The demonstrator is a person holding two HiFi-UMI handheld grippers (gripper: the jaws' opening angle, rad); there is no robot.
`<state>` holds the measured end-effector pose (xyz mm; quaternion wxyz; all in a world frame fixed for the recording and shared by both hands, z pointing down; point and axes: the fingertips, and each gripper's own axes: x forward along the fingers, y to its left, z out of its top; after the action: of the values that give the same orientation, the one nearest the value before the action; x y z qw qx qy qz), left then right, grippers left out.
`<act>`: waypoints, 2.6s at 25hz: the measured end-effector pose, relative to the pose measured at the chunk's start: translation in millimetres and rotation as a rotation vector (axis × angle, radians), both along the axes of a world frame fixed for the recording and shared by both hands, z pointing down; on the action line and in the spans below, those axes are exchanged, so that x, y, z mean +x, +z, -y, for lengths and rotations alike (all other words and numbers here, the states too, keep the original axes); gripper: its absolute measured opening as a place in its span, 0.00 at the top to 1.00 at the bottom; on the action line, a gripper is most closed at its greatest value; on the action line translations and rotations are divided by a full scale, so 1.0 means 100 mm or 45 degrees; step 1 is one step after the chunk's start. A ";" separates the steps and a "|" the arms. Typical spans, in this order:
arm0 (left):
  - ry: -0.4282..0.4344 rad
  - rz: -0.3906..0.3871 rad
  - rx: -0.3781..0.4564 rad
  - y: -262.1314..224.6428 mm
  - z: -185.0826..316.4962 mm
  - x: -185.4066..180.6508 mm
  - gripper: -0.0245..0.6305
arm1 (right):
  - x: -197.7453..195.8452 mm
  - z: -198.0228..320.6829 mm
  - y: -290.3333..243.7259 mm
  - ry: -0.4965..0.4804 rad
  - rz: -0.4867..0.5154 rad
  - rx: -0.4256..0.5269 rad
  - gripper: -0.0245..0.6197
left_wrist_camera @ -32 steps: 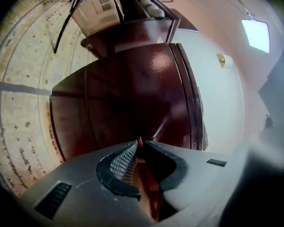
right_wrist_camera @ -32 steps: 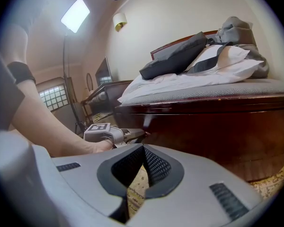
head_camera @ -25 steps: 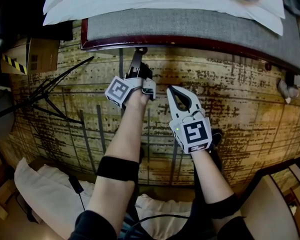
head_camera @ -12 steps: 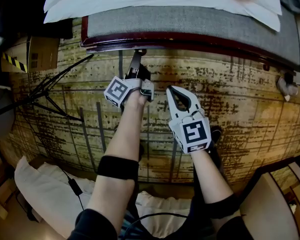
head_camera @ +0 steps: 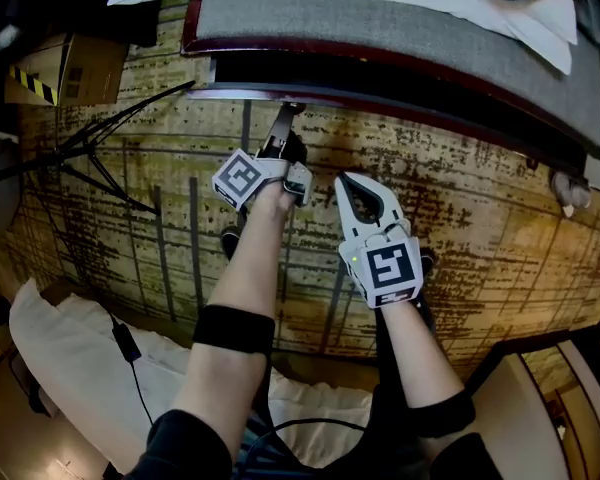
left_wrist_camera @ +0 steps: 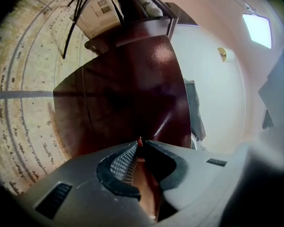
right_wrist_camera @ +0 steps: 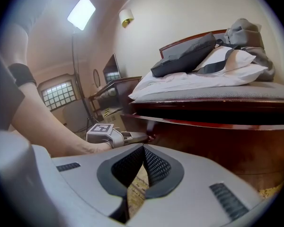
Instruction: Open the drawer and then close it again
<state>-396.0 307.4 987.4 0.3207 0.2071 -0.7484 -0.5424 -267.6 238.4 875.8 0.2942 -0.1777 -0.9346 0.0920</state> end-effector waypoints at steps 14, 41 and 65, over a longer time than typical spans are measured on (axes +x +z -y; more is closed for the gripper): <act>-0.013 -0.040 0.069 -0.08 -0.22 0.65 0.89 | 0.45 -0.29 -0.08 -0.095 -0.042 -0.019 0.96; 0.030 -0.117 0.076 -0.07 -0.70 1.71 0.88 | 0.67 -0.59 -0.32 -0.166 -0.071 -0.051 0.96; 0.449 0.237 -0.488 -3.68 -0.80 1.50 0.96 | 0.47 0.24 -2.97 -0.033 0.043 0.132 0.96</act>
<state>-246.0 387.5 619.6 0.3735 0.3187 -0.8159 -0.3053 -221.0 214.0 578.5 0.2883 -0.1757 -0.9406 0.0368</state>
